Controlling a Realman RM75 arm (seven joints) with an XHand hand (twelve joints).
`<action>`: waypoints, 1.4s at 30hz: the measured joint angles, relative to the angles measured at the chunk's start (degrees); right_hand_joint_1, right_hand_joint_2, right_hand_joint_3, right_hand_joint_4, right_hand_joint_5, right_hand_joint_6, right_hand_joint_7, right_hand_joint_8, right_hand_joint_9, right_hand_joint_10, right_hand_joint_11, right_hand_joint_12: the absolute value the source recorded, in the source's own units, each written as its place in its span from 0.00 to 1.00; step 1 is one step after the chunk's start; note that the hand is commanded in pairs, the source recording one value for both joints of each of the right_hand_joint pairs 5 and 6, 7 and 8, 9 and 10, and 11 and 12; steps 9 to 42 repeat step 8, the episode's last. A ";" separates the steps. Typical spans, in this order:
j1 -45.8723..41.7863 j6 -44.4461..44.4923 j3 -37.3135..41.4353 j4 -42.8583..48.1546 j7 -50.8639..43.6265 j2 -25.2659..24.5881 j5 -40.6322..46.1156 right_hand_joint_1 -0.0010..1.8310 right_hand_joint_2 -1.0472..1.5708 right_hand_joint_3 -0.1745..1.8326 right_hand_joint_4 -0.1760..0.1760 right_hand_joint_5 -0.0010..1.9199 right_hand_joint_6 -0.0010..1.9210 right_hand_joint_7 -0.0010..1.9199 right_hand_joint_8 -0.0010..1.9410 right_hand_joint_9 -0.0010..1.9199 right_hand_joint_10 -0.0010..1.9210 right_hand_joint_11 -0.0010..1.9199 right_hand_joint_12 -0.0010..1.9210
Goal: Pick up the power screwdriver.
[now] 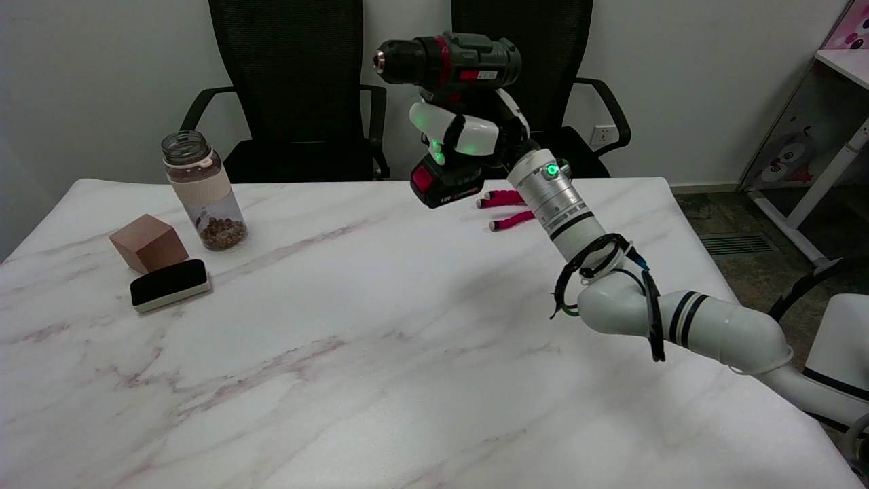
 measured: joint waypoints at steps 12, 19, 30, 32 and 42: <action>-0.04 -1.78 -0.16 -1.68 -1.54 0.04 -0.23 0.51 0.78 0.51 1.00 0.78 0.78 0.78 0.77 0.97 0.97 0.97 0.97; -0.04 -1.78 -0.16 -1.68 -1.54 0.04 -0.23 0.51 0.78 0.51 1.00 0.78 0.78 0.78 0.77 0.97 0.97 0.97 0.97; -0.04 -1.78 -0.16 -1.68 -1.54 0.04 -0.23 0.51 0.78 0.51 1.00 0.78 0.78 0.78 0.77 0.97 0.97 0.97 0.97; -0.04 -1.78 -0.16 -1.68 -1.54 0.04 -0.23 0.51 0.78 0.51 1.00 0.78 0.78 0.78 0.77 0.97 0.97 0.97 0.97; -0.04 -1.78 -0.16 -1.68 -1.54 0.04 -0.23 0.51 0.78 0.51 1.00 0.78 0.78 0.78 0.77 0.97 0.97 0.97 0.97</action>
